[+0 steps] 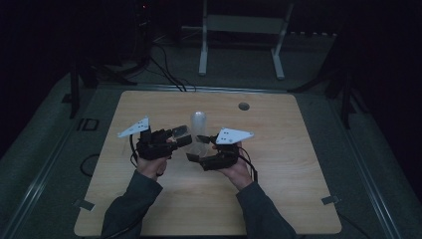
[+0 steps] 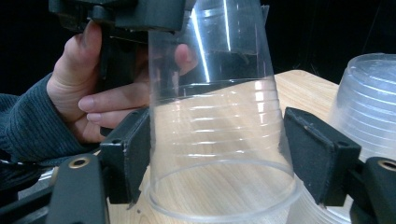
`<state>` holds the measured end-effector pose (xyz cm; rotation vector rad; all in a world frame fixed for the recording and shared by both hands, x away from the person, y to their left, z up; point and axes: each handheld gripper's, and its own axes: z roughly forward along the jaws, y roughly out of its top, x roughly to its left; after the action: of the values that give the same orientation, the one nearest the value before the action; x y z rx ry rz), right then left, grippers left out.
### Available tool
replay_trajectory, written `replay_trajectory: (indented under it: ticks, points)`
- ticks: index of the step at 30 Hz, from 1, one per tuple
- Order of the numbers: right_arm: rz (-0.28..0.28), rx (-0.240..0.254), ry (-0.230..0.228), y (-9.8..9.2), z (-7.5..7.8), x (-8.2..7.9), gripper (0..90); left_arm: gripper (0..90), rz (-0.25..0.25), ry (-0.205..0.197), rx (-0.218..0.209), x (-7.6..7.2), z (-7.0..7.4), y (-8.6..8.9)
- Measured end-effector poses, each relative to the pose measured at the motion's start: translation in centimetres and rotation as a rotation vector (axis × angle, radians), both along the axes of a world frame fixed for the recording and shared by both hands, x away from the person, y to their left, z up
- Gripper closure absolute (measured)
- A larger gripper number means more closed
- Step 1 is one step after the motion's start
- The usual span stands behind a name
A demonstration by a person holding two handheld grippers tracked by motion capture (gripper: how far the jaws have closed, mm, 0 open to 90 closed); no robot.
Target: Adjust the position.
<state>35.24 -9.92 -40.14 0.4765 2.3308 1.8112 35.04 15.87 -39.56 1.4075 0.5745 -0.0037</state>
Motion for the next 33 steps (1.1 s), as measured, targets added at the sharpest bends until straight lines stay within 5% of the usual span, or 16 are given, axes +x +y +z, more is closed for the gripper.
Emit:
replay_trajectory:
  ticks: [8,15,33]
  points:
    - [0.002,-0.013,-0.008,0.0,0.1,-0.1,28.4,39.8,-0.001,0.001,0.009,0.0,0.1,0.0]
    - [0.002,-0.024,-0.013,0.0,0.1,-0.1,28.4,29.7,0.013,0.018,0.045,0.2,0.3,0.0]
    - [0.001,-0.081,-0.007,-0.7,0.1,0.0,28.5,28.3,0.024,-0.022,0.146,-0.1,1.0,0.7]
